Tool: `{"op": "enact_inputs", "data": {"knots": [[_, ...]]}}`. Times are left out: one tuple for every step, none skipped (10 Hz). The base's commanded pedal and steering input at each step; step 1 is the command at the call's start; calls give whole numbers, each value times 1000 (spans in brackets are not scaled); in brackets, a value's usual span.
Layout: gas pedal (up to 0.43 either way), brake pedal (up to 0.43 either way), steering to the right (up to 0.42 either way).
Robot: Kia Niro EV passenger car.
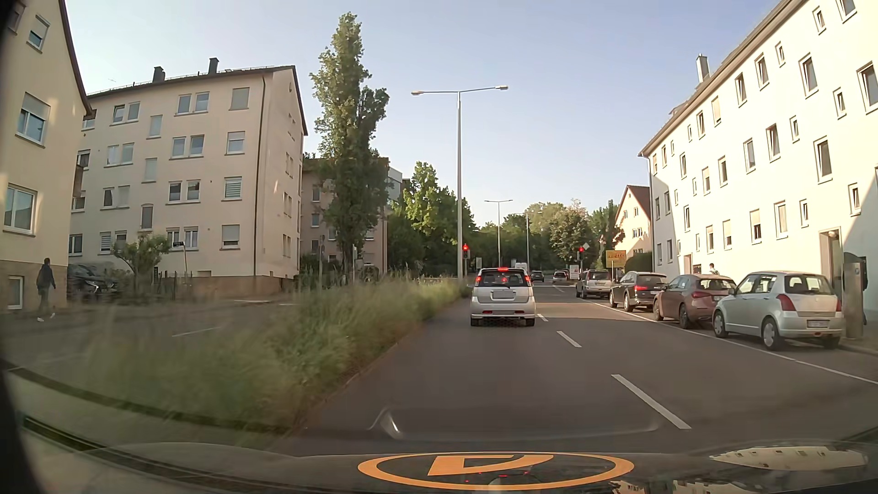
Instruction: Follow the waypoints while adhering to traffic rules and regulations
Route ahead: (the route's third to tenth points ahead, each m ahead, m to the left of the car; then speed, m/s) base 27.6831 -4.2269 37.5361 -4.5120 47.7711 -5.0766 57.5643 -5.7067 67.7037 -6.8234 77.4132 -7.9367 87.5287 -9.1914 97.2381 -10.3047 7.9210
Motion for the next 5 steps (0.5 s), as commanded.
{"op": "enact_inputs", "data": {"knots": [[0, 0, 10], [0, 0, 10], [0, 0, 10], [0, 0, 10], [0, 0, 10]]}}
